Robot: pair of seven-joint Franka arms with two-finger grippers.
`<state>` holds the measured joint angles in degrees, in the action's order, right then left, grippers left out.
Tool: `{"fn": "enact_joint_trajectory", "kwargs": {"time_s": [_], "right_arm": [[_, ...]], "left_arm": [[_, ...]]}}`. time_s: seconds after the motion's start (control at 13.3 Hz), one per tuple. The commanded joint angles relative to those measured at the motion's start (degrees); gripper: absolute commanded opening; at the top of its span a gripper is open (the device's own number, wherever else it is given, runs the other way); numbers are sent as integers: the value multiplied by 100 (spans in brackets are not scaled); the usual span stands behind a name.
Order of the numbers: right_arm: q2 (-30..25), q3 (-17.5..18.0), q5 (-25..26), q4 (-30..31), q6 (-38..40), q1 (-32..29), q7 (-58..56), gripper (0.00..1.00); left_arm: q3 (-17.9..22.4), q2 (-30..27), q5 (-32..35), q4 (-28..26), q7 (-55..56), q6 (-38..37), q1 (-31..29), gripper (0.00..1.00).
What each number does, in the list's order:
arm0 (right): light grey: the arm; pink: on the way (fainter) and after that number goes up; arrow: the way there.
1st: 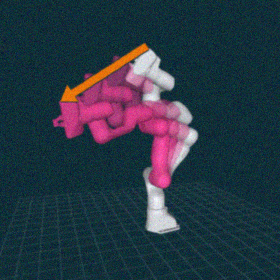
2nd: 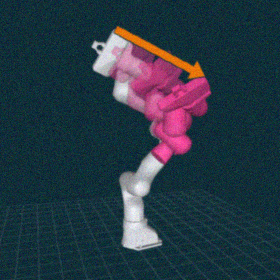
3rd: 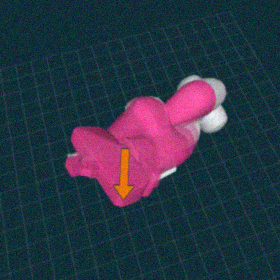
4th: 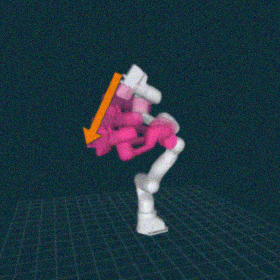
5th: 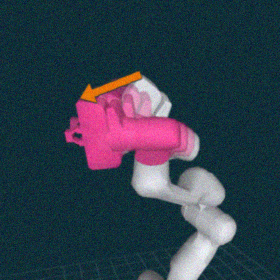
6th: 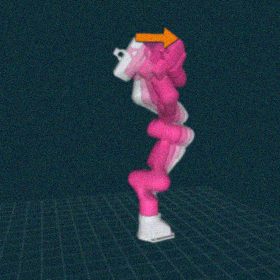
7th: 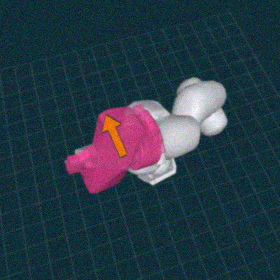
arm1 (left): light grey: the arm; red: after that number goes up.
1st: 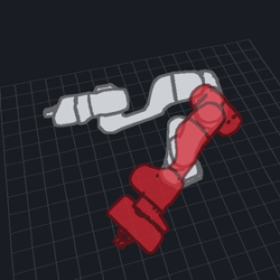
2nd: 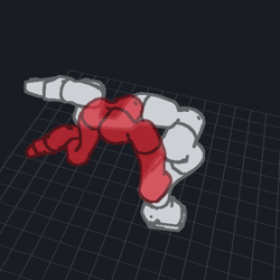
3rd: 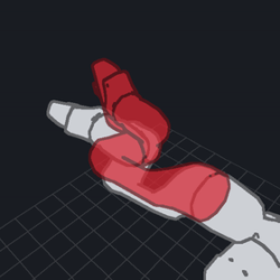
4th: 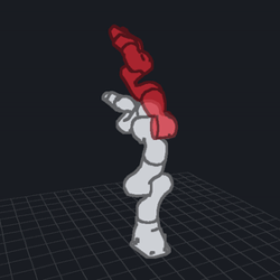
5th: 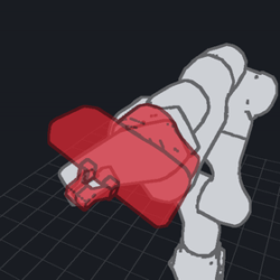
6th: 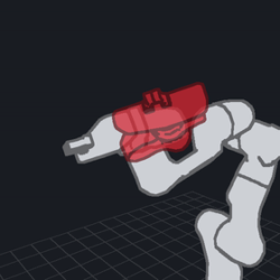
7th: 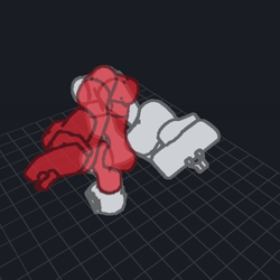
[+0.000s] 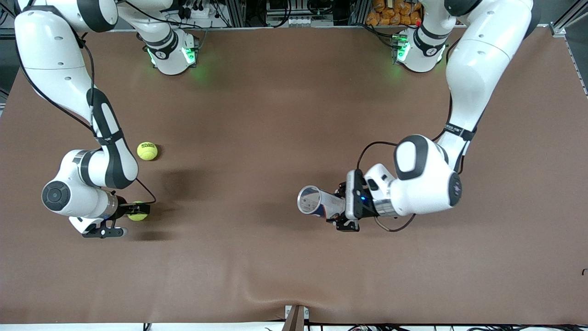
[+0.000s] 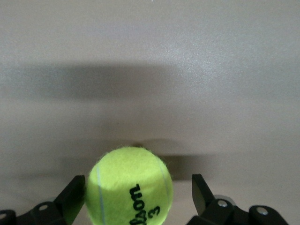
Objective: Insert tennis ball vertically with right arm
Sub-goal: 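Stand the tube upright with the left gripper and lift the ball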
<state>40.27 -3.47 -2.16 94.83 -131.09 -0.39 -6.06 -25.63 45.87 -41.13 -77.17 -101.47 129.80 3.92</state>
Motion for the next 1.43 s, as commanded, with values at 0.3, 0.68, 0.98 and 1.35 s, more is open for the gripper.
{"fn": "enact_joint_trajectory", "kwargs": {"time_s": [0.3,0.68,0.98,1.35], "right_arm": [[51,57,-74,27,-119,-67,-10,66],[-62,57,-83,18,170,-58,-18,61],[-632,84,-118,-69,741,21,-1,36],[-1275,92,-179,-850,2374,600,717,35]], "left_arm": [[-171,572,-2887,-123,-1875,-16,143,76],[-153,1108,-4952,-175,-3798,1,732,77],[-127,1267,-5967,-500,-4188,106,1251,78],[-127,1223,-6598,-729,-5012,940,1594,80]]}}
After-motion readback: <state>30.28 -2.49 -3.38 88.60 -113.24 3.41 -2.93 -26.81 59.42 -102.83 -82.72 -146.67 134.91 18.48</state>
